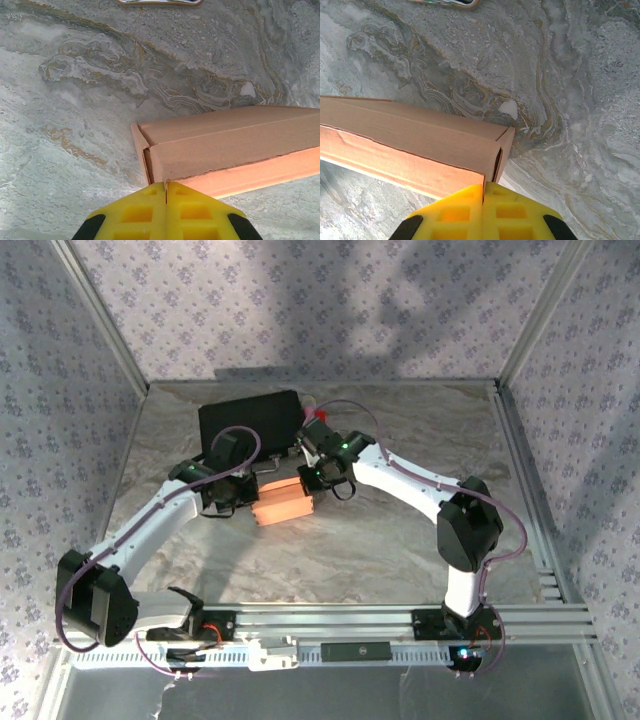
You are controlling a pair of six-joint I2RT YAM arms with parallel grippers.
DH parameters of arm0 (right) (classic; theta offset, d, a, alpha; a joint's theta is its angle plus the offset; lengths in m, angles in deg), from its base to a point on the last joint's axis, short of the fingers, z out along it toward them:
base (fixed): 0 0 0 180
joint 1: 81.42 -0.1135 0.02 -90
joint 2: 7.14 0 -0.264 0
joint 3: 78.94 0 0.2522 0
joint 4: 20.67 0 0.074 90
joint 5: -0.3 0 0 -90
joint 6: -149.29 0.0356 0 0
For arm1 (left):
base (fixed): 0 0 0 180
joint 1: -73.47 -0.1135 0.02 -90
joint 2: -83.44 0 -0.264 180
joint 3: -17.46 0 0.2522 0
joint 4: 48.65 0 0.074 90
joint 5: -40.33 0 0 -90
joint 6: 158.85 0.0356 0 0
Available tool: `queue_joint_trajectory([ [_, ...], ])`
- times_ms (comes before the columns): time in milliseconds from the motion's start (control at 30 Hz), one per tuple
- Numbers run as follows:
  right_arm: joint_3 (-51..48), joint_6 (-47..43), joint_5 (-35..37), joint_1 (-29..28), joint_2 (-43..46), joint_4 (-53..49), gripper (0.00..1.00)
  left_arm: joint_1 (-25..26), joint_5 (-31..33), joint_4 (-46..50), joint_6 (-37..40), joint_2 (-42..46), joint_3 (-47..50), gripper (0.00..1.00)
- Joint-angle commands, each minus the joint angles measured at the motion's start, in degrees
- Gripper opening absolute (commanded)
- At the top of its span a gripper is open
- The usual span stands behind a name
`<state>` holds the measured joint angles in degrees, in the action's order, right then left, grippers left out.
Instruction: Fold the paper box
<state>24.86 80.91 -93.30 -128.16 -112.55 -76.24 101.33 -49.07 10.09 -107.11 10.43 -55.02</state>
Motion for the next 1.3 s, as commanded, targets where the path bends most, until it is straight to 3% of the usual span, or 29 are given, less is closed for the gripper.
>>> queue_joint_trajectory([
  [0,1.1,0.0,-3.6,-0.7,0.6,-0.4,0.0,0.3,-4.5,-1.8,-0.2,-0.7,-1.4,0.0],
  [933,-6.3,-0.5,3.4,-3.4,3.0,7.1,0.0,1.5,-0.4,-5.8,2.0,5.8,5.8,0.0],
  [1267,-11.8,-2.3,6.4,-4.6,5.8,13.1,0.0,3.9,4.4,-11.4,1.2,12.0,11.6,0.0],
])
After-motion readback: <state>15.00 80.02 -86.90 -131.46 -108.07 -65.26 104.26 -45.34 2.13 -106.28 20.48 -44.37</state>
